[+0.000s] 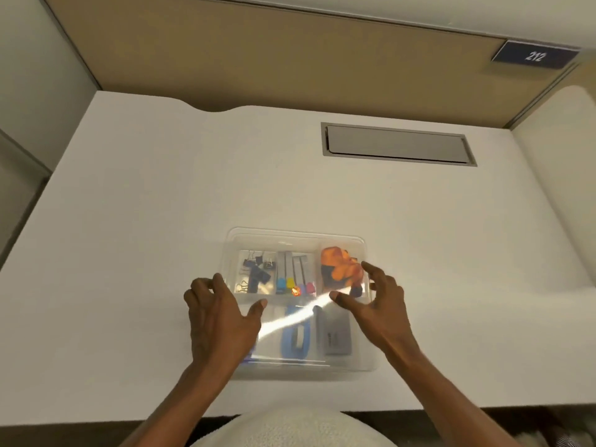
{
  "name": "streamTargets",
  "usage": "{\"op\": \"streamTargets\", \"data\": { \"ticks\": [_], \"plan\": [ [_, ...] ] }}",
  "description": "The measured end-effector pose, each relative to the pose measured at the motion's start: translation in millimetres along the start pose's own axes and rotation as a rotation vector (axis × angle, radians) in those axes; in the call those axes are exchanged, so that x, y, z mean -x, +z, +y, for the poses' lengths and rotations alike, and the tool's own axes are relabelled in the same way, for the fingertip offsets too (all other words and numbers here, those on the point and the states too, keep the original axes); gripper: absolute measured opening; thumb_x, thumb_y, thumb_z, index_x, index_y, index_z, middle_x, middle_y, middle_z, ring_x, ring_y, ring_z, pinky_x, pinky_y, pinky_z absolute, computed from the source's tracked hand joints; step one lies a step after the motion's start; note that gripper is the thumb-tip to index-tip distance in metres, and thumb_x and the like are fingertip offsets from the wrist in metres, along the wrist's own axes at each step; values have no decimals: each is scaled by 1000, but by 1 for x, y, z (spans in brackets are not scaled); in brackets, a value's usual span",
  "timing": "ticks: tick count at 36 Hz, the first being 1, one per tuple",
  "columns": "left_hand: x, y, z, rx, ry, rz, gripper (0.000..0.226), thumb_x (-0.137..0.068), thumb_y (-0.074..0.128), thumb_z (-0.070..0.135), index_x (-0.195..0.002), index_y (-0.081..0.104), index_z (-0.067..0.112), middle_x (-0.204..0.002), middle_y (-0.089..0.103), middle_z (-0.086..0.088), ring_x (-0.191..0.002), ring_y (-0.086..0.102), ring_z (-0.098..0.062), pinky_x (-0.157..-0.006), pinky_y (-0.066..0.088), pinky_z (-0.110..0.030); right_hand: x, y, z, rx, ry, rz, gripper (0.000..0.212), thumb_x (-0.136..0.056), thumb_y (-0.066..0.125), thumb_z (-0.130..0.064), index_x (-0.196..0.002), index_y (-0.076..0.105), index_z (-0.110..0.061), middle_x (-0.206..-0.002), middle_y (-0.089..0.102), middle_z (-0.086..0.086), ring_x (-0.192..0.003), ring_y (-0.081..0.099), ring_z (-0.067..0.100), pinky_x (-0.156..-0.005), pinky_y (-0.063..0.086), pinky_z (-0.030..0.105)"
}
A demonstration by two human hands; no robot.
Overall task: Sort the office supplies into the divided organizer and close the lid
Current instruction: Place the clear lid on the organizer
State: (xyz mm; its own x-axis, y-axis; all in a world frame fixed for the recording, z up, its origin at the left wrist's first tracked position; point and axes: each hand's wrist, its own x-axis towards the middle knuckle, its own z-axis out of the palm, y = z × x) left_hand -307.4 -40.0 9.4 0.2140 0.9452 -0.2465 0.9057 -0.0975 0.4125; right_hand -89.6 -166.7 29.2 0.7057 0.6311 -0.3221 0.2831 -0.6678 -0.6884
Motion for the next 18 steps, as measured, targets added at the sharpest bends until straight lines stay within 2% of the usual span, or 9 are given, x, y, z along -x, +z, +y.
{"op": "streamTargets", "data": {
  "ticks": [5,10,15,18],
  "plan": [
    [15,19,4,-123,37,14,101,-74,80,58,-146,40,-2,-133,51,-20,-122,45,-35,-94,52,-44,4,8,22,134,-71,20,95,-63,61,-74,-145,44,-32,-139,52,-3,-128,39,18,-103,39,35],
    [15,24,6,-149,10,37,96,-75,80,56,-143,45,-3,-133,55,-21,-121,49,-36,-92,52,-46,3,14,37,274,-133,-20,97,-70,68,-68,-152,31,-34,-157,32,5,-142,28,24,-106,46,46],
    [9,29,0,-66,-27,9,87,-80,73,61,-139,46,2,-131,54,-16,-121,50,-32,-93,54,-45,3,22,42,425,-217,-32,92,-75,66,-70,-152,32,-34,-164,21,10,-147,24,30,-110,44,49],
    [7,31,-7,-52,10,-1,83,-81,74,58,-137,47,4,-127,55,-14,-117,55,-29,-88,57,-41,2,27,46,476,-247,-32,91,-78,62,-73,-153,29,-33,-165,15,12,-147,23,32,-111,41,47]
  ]
}}
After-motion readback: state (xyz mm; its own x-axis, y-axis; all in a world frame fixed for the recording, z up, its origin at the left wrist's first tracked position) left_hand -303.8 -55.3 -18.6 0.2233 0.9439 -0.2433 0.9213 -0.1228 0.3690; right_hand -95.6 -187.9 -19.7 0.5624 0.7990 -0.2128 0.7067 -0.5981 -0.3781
